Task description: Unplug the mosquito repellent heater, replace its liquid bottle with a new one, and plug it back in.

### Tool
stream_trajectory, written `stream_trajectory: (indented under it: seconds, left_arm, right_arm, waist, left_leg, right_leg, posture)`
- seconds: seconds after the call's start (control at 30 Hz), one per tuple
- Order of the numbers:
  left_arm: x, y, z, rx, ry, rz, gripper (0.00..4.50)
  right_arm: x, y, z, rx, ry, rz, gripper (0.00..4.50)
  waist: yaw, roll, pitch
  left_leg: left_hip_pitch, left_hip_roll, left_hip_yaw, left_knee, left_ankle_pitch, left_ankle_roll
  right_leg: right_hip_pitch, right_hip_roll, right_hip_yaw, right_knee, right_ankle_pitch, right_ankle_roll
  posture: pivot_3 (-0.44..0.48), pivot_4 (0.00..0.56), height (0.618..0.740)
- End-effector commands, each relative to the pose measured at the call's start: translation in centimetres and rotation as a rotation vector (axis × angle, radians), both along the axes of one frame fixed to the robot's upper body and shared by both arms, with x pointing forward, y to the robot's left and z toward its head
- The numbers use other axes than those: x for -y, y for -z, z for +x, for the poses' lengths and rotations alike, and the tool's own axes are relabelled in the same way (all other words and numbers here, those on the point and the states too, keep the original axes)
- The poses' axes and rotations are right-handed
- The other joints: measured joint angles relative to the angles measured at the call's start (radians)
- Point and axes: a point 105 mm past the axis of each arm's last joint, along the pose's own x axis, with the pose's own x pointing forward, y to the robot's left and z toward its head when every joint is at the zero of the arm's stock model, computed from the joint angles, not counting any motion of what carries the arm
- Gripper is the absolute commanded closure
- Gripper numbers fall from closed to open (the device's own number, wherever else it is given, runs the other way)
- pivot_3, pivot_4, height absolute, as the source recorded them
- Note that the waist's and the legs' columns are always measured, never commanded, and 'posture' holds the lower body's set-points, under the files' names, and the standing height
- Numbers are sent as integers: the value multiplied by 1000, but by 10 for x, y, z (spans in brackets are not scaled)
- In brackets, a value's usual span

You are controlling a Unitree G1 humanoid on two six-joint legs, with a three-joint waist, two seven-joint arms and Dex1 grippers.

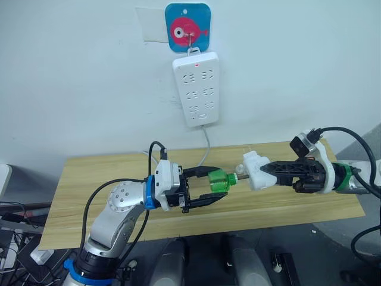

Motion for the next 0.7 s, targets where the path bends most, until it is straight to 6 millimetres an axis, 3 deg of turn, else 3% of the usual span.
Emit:
stream_trajectory:
  seconds: [0.03, 0.7]
  left_arm:
    - [5, -5, -3, 39, 21, -10, 2235]
    - [8, -4, 1, 44, 28, -7, 2235]
  right_arm:
    - [-7, -14, -7, 57, -47, 47, 1536]
    - [-11, -18, -8, 65, -76, 69, 1536]
  waist:
    - [0, 0, 0]
    - [-1, 0, 0]
  left_leg:
    - [0, 0, 0, 0, 0, 0]
    - [0, 0, 0, 0, 0, 0]
  right_leg:
    - [0, 0, 0, 0, 0, 0]
    - [0, 0, 0, 0, 0, 0]
  posture:
    - [-22, 274, 740]
    - [-30, 282, 740]
